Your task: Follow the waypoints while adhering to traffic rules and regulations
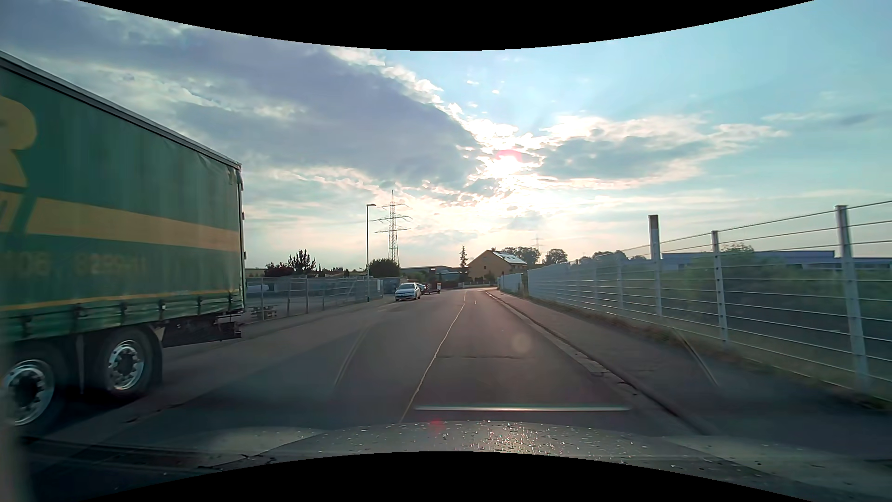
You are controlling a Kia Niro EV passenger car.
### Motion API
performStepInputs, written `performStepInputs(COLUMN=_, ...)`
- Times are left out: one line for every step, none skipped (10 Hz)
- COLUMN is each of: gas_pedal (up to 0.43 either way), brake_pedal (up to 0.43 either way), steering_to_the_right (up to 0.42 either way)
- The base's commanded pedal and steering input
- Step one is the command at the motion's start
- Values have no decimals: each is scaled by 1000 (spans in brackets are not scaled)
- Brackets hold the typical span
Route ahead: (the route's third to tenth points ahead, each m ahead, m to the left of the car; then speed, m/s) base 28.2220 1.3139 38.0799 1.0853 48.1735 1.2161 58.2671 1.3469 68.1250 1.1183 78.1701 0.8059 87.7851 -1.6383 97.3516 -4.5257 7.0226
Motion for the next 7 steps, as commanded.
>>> performStepInputs(gas_pedal=189, brake_pedal=0, steering_to_the_right=-4)
performStepInputs(gas_pedal=189, brake_pedal=0, steering_to_the_right=-4)
performStepInputs(gas_pedal=189, brake_pedal=0, steering_to_the_right=-4)
performStepInputs(gas_pedal=189, brake_pedal=0, steering_to_the_right=-4)
performStepInputs(gas_pedal=189, brake_pedal=0, steering_to_the_right=-4)
performStepInputs(gas_pedal=189, brake_pedal=0, steering_to_the_right=-4)
performStepInputs(gas_pedal=189, brake_pedal=0, steering_to_the_right=-4)
